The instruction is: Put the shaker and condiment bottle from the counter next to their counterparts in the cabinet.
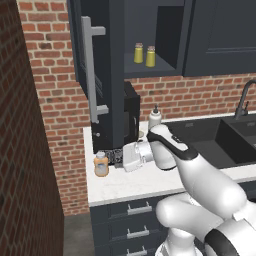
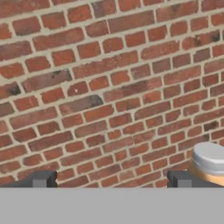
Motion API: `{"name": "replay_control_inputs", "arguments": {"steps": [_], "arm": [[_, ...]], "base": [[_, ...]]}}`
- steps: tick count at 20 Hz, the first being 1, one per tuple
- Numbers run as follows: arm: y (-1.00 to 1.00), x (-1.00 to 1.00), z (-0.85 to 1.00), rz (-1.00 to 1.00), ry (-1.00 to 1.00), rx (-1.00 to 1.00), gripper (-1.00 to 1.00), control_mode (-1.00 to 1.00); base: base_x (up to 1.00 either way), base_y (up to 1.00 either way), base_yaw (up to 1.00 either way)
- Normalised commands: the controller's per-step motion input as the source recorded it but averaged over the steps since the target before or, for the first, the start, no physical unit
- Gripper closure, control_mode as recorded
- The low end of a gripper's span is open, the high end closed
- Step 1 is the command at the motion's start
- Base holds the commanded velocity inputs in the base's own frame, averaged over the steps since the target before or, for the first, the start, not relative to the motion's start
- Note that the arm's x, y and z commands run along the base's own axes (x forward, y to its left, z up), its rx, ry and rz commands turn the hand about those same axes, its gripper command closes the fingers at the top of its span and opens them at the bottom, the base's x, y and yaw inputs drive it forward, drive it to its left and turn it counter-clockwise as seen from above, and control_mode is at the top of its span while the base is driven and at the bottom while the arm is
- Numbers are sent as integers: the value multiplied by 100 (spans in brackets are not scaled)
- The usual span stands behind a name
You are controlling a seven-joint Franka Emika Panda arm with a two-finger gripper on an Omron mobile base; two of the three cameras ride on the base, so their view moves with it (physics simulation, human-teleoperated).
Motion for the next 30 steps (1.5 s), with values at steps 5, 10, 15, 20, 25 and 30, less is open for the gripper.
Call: {"name": "replay_control_inputs", "arguments": {"steps": [5,10,15,20,25,30], "arm": [[0,9,-20,0,0,0,-100,-100],[2,7,-23,0,0,0,-100,-100],[1,8,-14,0,-1,0,-100,-100],[0,13,-7,0,-3,0,-100,-100],[4,15,-7,0,-4,0,-100,-100],[11,17,-6,0,-3,0,-100,-100]], "base": [[0,0,0],[0,0,0],[0,0,0],[0,0,0],[0,0,0],[0,0,0]]}}
